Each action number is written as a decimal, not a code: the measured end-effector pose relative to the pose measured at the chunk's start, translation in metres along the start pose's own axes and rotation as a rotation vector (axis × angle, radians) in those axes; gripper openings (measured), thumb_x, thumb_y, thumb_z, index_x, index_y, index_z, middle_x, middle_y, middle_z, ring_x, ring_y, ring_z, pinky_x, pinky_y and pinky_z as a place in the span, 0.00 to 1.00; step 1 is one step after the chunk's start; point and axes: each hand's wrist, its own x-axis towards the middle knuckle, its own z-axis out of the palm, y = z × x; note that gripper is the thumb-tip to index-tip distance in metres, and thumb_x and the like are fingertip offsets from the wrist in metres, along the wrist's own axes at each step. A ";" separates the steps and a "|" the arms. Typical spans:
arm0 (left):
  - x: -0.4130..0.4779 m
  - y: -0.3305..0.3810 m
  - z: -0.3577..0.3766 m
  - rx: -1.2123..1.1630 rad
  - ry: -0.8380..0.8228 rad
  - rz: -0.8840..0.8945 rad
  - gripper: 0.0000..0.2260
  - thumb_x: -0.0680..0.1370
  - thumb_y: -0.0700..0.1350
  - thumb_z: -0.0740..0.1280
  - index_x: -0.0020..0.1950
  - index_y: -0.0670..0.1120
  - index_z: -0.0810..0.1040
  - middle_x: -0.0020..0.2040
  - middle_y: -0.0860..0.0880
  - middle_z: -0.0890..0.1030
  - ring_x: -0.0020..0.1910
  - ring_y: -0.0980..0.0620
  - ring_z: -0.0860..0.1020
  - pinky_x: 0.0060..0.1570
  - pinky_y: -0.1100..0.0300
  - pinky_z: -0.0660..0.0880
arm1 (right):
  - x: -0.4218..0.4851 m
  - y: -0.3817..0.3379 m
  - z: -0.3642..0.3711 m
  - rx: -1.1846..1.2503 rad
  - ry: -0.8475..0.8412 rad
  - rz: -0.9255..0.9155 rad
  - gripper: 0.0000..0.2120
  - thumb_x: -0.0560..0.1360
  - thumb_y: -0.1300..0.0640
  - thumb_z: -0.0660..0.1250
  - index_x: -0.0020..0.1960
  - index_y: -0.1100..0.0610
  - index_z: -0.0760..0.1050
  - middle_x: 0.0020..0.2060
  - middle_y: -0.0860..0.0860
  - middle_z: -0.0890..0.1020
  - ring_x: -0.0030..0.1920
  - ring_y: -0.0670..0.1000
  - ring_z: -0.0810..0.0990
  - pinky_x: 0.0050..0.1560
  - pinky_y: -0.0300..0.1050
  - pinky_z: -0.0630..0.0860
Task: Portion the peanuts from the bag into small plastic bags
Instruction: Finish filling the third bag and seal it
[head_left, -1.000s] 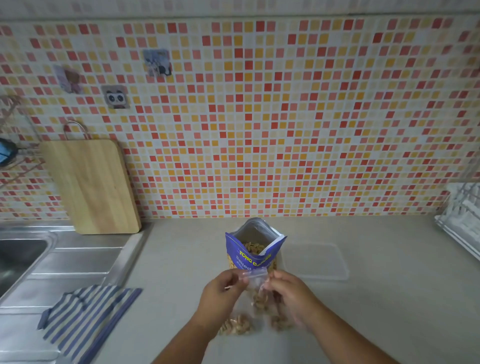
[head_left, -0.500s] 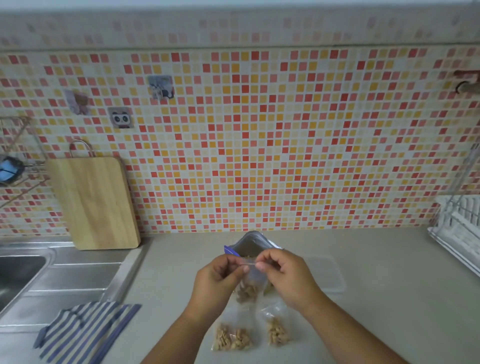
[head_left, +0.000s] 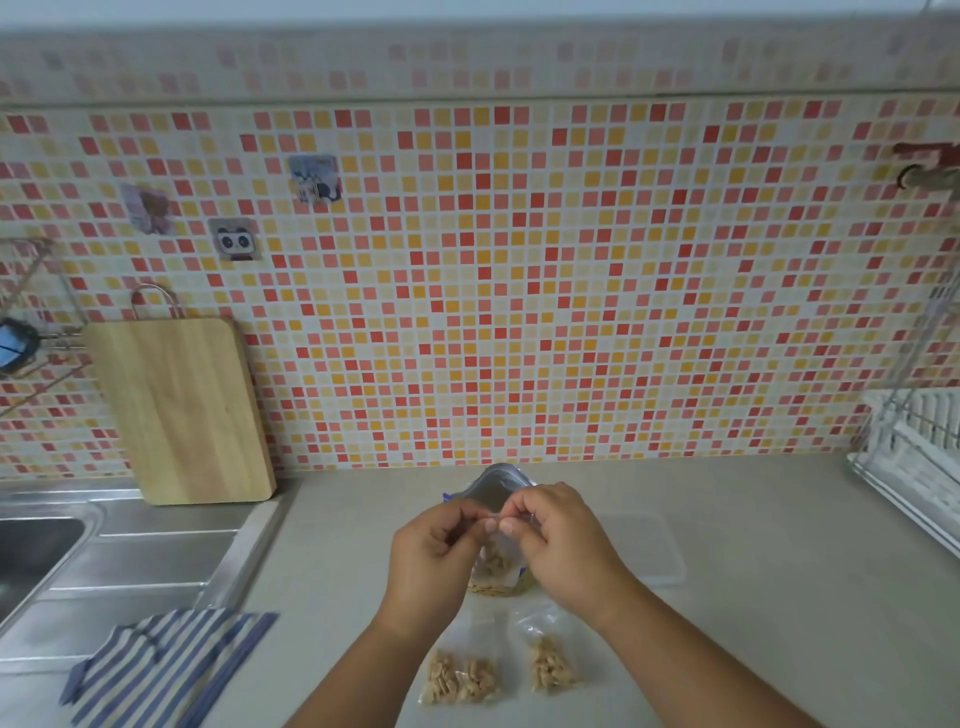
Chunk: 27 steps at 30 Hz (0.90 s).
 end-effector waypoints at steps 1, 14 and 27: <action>0.000 0.001 0.001 0.000 0.005 0.006 0.09 0.73 0.36 0.70 0.38 0.49 0.84 0.36 0.48 0.84 0.36 0.55 0.80 0.37 0.68 0.76 | 0.000 0.001 0.000 -0.007 -0.002 0.002 0.03 0.76 0.56 0.65 0.45 0.53 0.78 0.38 0.37 0.71 0.47 0.41 0.69 0.46 0.27 0.65; 0.001 0.006 -0.001 -0.043 0.045 0.017 0.05 0.75 0.33 0.67 0.40 0.38 0.80 0.32 0.46 0.80 0.28 0.61 0.77 0.28 0.73 0.72 | 0.009 0.015 -0.008 0.007 -0.101 0.171 0.06 0.77 0.58 0.64 0.42 0.52 0.76 0.39 0.44 0.76 0.41 0.41 0.74 0.39 0.26 0.68; -0.007 -0.079 0.008 0.048 -0.039 -0.426 0.04 0.76 0.38 0.65 0.41 0.43 0.77 0.37 0.45 0.77 0.26 0.53 0.75 0.27 0.61 0.73 | -0.005 0.086 0.025 -0.244 -0.509 0.534 0.12 0.73 0.51 0.67 0.50 0.58 0.81 0.47 0.56 0.83 0.50 0.53 0.81 0.42 0.38 0.69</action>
